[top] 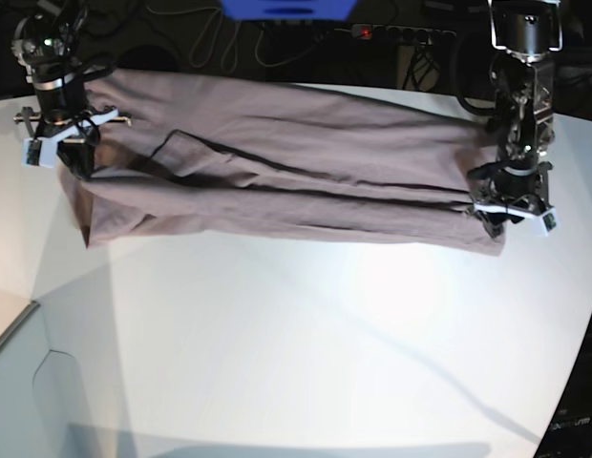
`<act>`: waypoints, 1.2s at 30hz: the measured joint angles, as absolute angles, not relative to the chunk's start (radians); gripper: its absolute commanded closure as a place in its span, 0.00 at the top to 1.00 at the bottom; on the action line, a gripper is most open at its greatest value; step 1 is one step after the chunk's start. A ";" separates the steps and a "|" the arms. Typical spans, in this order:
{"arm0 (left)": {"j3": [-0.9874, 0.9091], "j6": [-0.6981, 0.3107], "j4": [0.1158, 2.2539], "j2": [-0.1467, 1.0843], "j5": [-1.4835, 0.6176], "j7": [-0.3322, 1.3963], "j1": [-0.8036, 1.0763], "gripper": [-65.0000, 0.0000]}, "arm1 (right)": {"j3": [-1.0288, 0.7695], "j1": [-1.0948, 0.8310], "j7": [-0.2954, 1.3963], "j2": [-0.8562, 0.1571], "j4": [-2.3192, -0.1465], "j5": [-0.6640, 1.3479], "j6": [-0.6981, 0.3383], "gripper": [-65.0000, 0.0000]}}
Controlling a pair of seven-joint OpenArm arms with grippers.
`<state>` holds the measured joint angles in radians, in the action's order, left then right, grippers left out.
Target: Layout the t-shirt on the table in an organized manner, then fold the t-shirt properly
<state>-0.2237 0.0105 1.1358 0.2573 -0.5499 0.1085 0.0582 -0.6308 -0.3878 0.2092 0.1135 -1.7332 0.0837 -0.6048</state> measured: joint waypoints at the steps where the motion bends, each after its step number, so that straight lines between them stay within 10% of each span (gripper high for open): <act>1: -0.234 0.007 1.164 0.257 -0.550 0.115 0.066 0.45 | -0.630 -0.385 0.210 0.113 -1.733 0.084 -0.605 0.00; 36: -0.167 0.006 0.949 0.305 -0.534 0.258 -0.183 0.45 | -0.629 -0.381 0.210 0.113 -1.733 0.084 -0.605 0.00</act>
